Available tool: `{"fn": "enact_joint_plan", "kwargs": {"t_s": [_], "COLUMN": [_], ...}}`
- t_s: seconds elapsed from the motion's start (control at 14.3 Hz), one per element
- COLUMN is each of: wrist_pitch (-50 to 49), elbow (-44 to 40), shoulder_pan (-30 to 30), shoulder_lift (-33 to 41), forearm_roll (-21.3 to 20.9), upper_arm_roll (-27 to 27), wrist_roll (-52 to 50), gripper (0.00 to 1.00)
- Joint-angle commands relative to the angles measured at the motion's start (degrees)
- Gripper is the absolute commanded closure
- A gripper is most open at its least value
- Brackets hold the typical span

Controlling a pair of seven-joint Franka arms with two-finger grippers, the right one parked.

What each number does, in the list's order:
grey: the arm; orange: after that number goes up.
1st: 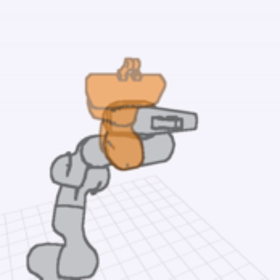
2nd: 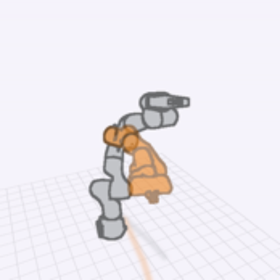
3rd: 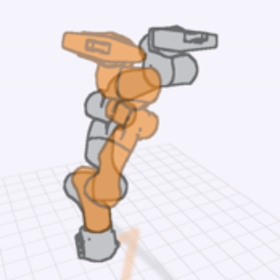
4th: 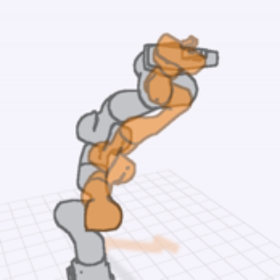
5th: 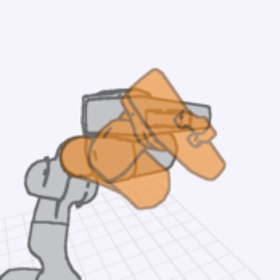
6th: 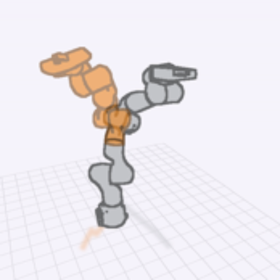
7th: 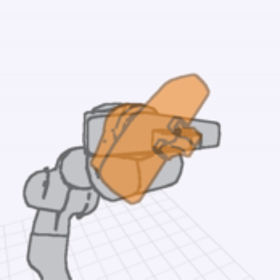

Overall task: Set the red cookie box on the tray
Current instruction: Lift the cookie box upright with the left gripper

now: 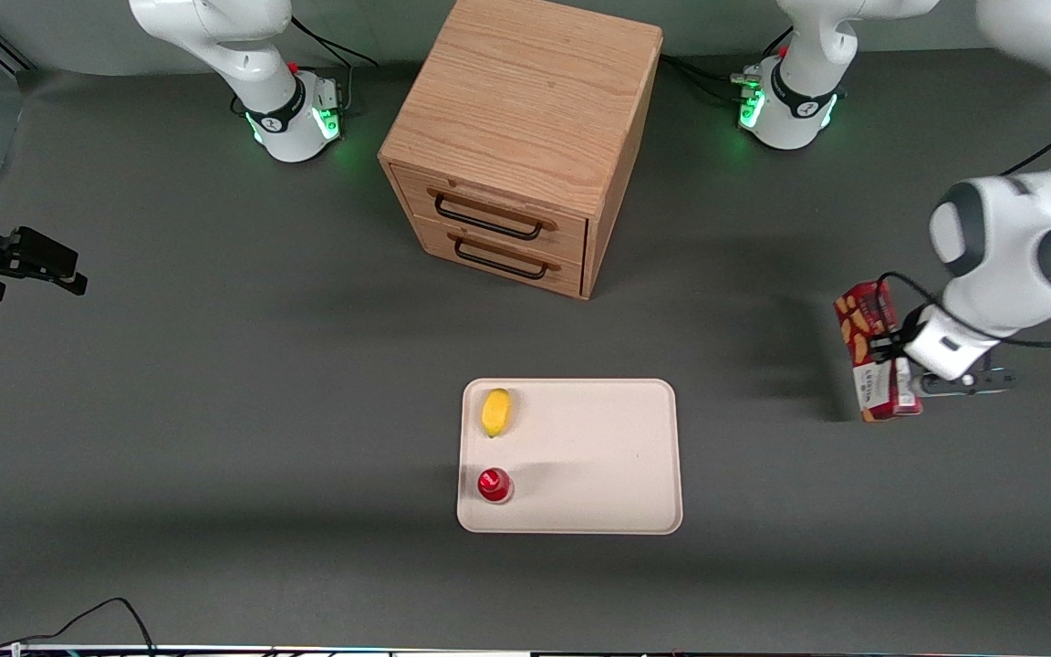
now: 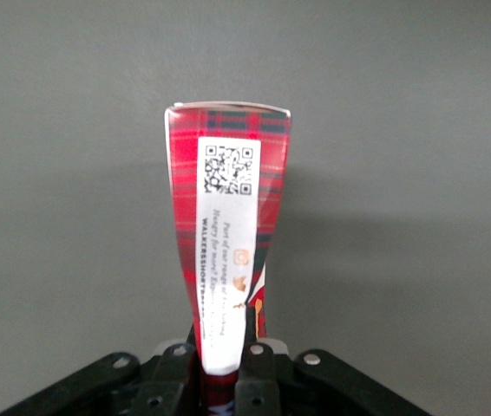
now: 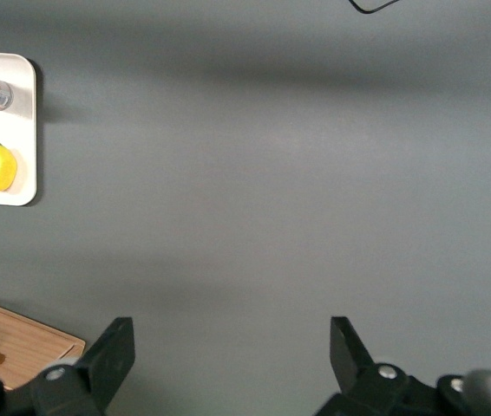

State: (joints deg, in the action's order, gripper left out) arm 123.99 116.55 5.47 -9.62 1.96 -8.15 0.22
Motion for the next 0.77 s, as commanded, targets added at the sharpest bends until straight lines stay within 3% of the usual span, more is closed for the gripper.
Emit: {"fn": "enact_joint_plan", "kwargs": {"t_s": [0.0,0.21,0.42,0.7], "wrist_pitch": [-19.5,-34.9,-35.8,-35.1], "elbow": [-14.6,-28.5,-31.1,-39.2], "shoulder_pan": [1.0,1.6,3.8,5.7], "shoulder_lift": [2.2,1.3,0.3,-8.3], "forearm_roll": [0.0,-0.2,0.5,0.4], "upper_arm_roll": [-0.6,-0.6,0.0,10.3], "wrist_roll": [0.8,0.0,-8.9,-28.0], "gripper": [1.00,1.00,1.00,1.00]}}
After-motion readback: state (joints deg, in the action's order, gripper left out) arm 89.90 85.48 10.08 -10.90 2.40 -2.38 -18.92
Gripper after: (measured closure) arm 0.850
